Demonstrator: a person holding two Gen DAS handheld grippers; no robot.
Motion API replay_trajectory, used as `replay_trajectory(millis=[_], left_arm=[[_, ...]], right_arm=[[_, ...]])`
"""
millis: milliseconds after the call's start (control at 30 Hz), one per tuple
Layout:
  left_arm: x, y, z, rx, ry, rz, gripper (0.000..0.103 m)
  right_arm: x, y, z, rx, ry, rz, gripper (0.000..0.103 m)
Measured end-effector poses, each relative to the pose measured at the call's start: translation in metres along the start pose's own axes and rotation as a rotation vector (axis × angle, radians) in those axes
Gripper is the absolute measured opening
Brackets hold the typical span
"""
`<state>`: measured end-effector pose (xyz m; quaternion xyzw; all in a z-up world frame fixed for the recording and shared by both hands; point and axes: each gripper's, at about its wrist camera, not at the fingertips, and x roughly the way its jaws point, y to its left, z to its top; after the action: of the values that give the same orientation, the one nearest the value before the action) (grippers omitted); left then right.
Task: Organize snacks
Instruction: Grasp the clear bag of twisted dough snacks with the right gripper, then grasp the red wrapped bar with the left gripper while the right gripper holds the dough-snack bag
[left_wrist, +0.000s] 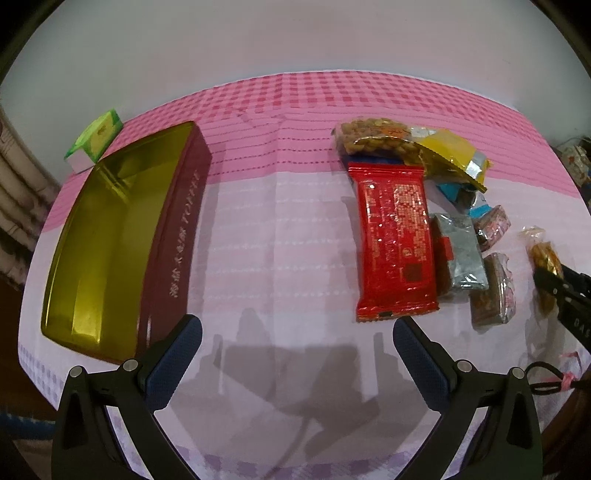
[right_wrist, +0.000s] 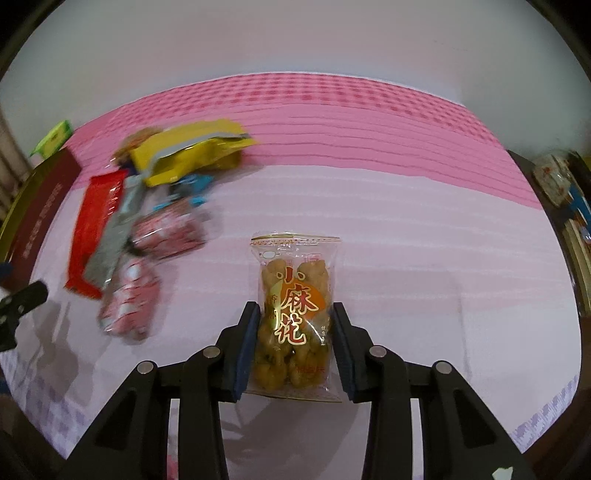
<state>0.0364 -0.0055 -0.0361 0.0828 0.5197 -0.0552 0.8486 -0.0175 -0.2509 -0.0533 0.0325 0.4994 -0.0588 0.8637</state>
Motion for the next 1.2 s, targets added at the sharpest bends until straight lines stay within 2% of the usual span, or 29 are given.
replay_trajectory(millis=[133,400,633,1200], left_arm=[[0.002,-0.003,0.008,-0.003,-0.008,-0.027,0.103],[0.015,-0.013,0.027,0.0,-0.007,-0.078,0.103],[0.023,-0.026,0.032,0.035,-0.009,-0.086,0.103],[0.045,-0.032,0.045,0.009,0.025,-0.113,0.103]], right_arm=[[0.001,-0.01,0.001,0.032,-0.001,-0.019,0.035],[0.001,-0.005,-0.002,0.025,-0.006,-0.031,0.036],[0.0,-0.005,-0.003,0.021,-0.007,-0.027,0.036],[0.001,-0.006,-0.004,0.021,-0.02,-0.025,0.037]])
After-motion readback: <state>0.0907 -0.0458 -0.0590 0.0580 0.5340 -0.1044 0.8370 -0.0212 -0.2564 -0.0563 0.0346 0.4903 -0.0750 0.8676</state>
